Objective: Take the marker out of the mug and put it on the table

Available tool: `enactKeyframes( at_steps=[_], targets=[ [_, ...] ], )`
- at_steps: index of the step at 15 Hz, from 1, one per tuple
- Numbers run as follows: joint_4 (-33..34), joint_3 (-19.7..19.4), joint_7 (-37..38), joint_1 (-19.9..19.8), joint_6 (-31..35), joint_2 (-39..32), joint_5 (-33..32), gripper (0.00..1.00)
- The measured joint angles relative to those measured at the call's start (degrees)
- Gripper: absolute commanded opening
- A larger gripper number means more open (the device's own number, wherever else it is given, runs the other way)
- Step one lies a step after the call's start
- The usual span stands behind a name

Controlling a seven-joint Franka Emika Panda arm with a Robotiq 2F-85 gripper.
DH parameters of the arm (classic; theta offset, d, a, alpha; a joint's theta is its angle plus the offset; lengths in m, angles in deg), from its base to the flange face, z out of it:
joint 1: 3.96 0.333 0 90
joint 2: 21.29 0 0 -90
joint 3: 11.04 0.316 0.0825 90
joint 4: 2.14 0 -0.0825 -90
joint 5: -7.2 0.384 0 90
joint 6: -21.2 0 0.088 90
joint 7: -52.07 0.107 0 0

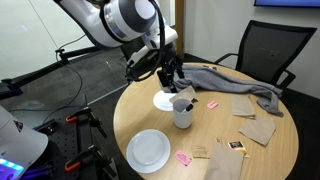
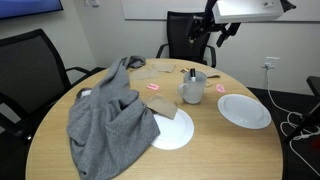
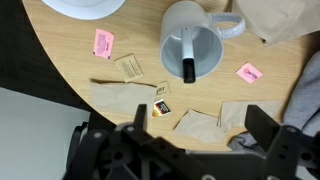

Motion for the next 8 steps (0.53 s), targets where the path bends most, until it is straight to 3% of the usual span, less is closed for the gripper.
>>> enactKeyframes(
  at_steps=[8],
  targets=[
    [0.10, -0.18, 0.50, 0.15, 0.03, -0.72, -1.31, 1.00]
  ],
)
